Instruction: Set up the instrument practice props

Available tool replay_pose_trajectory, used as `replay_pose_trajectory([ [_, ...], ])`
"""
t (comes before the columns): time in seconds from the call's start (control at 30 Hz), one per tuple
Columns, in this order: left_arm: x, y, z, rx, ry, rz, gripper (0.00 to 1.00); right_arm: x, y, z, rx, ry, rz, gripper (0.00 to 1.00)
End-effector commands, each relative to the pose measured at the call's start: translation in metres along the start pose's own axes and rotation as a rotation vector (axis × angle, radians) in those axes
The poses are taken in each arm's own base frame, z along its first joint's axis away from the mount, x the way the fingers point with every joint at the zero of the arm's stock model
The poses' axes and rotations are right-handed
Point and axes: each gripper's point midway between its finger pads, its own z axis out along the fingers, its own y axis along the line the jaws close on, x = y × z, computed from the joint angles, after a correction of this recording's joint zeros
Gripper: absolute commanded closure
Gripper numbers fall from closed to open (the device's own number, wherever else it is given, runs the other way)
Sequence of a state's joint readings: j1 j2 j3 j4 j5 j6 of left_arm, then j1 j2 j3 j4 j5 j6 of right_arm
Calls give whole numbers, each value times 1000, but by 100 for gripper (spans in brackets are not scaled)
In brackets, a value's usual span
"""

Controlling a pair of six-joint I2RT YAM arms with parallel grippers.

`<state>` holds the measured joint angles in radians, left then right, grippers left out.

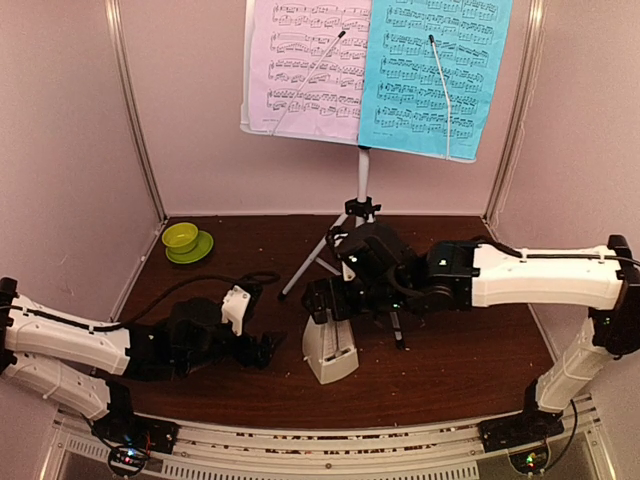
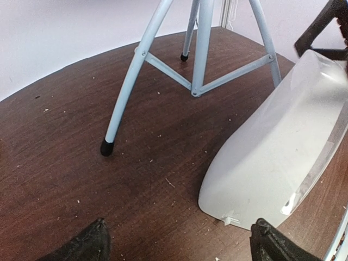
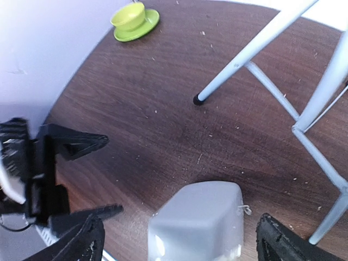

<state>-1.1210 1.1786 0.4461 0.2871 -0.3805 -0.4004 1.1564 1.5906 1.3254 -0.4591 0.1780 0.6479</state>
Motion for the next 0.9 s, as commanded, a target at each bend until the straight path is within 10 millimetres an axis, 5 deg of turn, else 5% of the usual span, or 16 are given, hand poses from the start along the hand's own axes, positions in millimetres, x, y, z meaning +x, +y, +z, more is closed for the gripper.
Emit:
replay_pose_trajectory([
  [0.0,-5,2,-4,20,-29,-40,9,-21,-7,-44,-142,-129,-7,4],
  [0.17,-4,4,0,22,-22,-59,9,11,-54,-49,-113,-115,-51,13],
  [0.37,-7,7,5,20,-26,-114,9,45,-98,-26,-20,-67,-58,47],
  [0.63,-11,9,8,21,-21,-133,10,80,-102,19,-20,17,-108,72],
  [0.87,-25,-2,4,89,-31,-152,6,102,-83,44,-127,39,-145,80],
])
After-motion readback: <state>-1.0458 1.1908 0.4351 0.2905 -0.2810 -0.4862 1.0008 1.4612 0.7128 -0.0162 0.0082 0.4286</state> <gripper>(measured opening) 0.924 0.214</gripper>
